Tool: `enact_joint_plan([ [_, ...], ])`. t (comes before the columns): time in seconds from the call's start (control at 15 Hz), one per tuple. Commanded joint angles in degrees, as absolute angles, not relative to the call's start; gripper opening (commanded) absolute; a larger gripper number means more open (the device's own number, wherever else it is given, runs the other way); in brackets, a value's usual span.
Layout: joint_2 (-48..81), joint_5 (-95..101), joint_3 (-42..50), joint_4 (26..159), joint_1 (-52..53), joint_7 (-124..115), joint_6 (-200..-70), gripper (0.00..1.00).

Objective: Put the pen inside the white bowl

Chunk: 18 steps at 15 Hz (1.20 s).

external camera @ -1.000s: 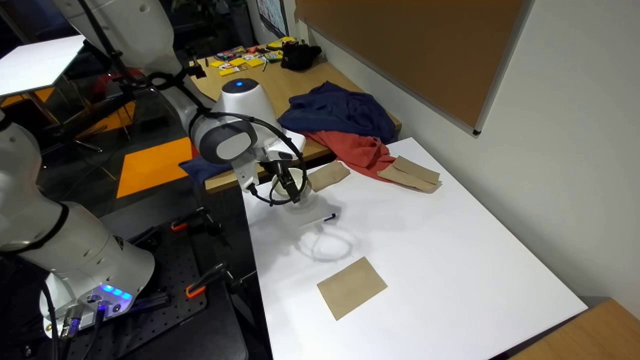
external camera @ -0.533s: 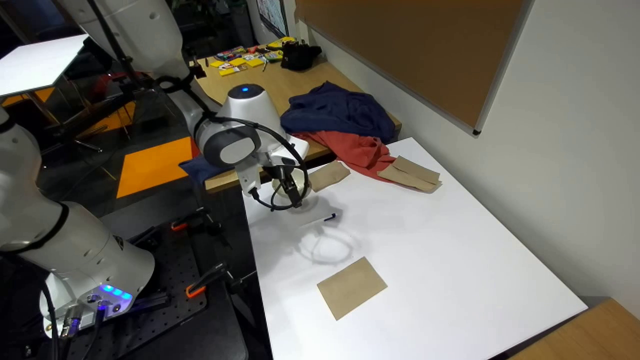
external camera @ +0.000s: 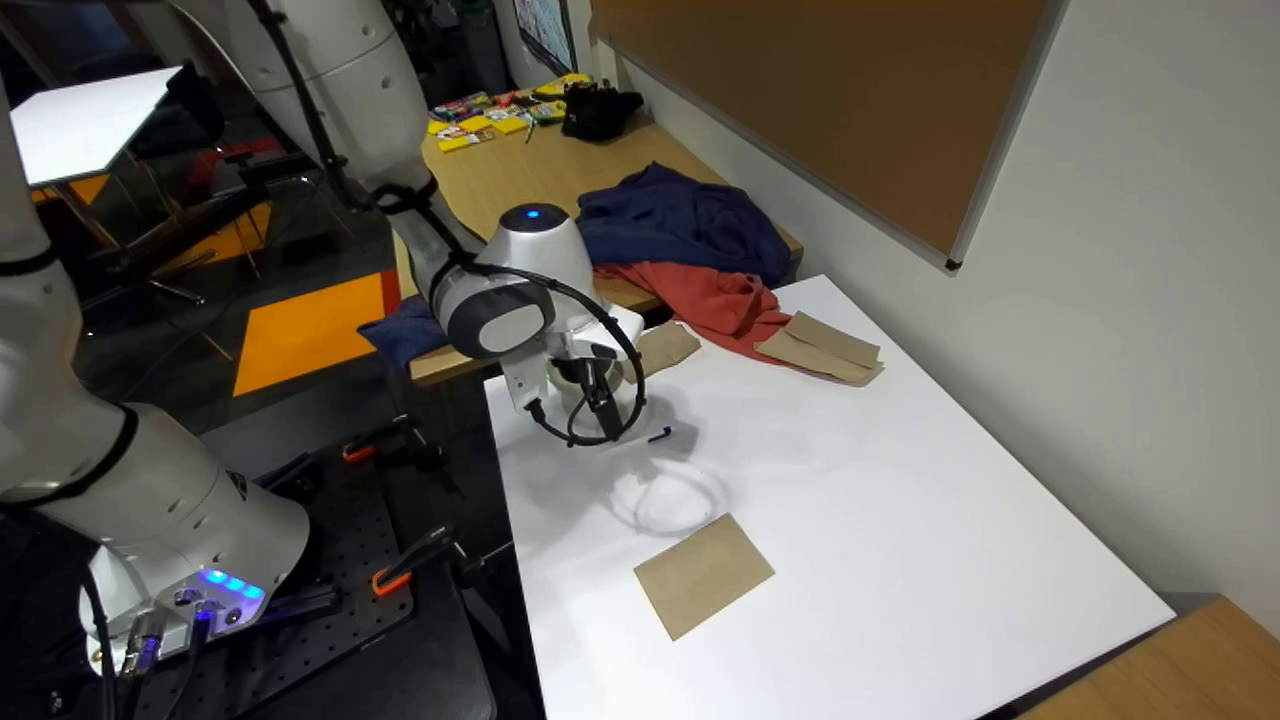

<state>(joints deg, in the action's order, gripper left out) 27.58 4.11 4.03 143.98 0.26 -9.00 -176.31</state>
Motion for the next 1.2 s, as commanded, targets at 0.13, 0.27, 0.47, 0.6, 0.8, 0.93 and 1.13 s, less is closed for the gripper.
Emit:
enact_joint_plan([
  [0.13, 33.3, 2.5, 3.9, 139.2, 1.1, -6.9, -175.3, 1.00],
  [0.27, 34.8, 2.4, 4.1, 138.0, 1.5, -7.1, -175.7, 1.00],
  [0.47, 36.9, 2.1, 4.1, 136.1, 1.8, -7.4, -175.8, 1.00],
  [0.6, 38.1, 1.6, 4.0, 134.7, 2.0, -7.6, -175.6, 1.00],
  [0.8, 40.1, 1.0, 4.6, 132.5, 2.9, -8.1, -175.8, 1.00],
  [0.93, 41.3, 0.8, 4.7, 131.3, 3.1, -8.2, -175.7, 1.00],
  [1.13, 43.2, 0.3, 5.1, 129.5, 3.5, -8.4, -175.9, 1.00],
])
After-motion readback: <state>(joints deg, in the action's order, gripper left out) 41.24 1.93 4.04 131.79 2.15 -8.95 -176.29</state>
